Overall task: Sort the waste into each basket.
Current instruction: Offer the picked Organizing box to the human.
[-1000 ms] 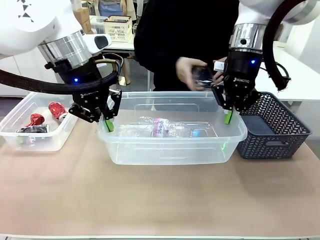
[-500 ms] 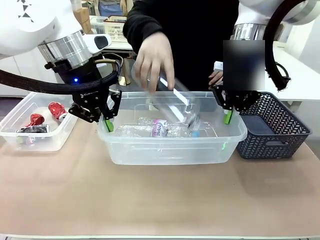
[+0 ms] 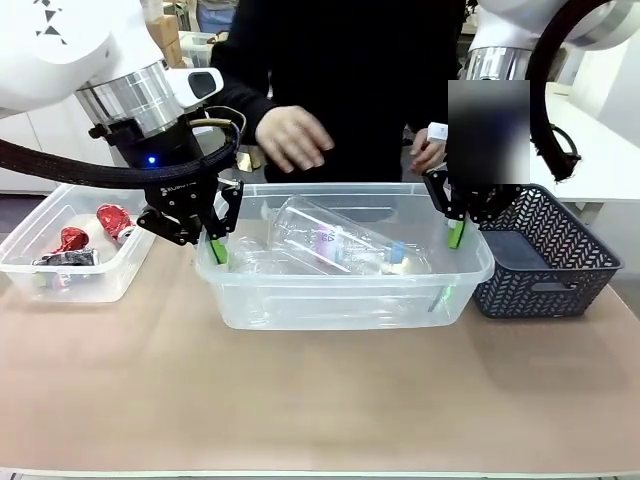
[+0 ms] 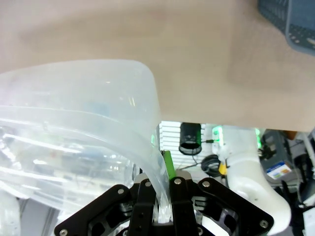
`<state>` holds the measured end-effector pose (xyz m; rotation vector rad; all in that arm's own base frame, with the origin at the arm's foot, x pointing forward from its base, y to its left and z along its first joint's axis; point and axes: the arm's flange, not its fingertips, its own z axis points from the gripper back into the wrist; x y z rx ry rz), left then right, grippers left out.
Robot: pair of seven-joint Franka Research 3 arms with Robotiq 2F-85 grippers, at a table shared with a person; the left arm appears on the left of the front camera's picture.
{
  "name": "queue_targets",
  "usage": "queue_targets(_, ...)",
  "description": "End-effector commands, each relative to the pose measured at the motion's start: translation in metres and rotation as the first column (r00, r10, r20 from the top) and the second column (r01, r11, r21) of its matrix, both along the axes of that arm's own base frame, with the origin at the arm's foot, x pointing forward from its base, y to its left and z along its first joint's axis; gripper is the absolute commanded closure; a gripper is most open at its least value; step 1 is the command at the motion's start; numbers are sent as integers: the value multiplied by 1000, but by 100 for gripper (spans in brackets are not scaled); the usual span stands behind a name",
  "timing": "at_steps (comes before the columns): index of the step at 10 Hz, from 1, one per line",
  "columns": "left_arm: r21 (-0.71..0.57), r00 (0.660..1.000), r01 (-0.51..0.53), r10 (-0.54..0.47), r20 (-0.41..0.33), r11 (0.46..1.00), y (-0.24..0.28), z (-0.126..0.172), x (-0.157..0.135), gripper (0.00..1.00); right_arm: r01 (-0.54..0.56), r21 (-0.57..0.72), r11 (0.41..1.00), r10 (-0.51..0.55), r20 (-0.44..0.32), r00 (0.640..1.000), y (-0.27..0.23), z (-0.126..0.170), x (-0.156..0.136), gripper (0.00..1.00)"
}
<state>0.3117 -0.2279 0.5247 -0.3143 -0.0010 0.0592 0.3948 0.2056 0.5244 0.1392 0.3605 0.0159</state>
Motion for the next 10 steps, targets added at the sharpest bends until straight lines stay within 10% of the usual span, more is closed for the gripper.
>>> queue_targets(1, 13, 1000, -21, 21, 10, 1000, 10, 4, 3, 100, 17, 4, 1000, -17, 1, 1000, -5, 0, -3, 100)
queue_targets(8, 0, 1000, 0, 0, 0, 1000, 0, 0, 0, 96, 0, 0, 1000, 0, 0, 1000, 0, 0, 0, 96)
queue_targets(10, 38, 998, 44, -46, 33, 998, -9, 18, 45, 96, -39, 0, 999, 39, -42, 998, 12, 10, 58, 96)
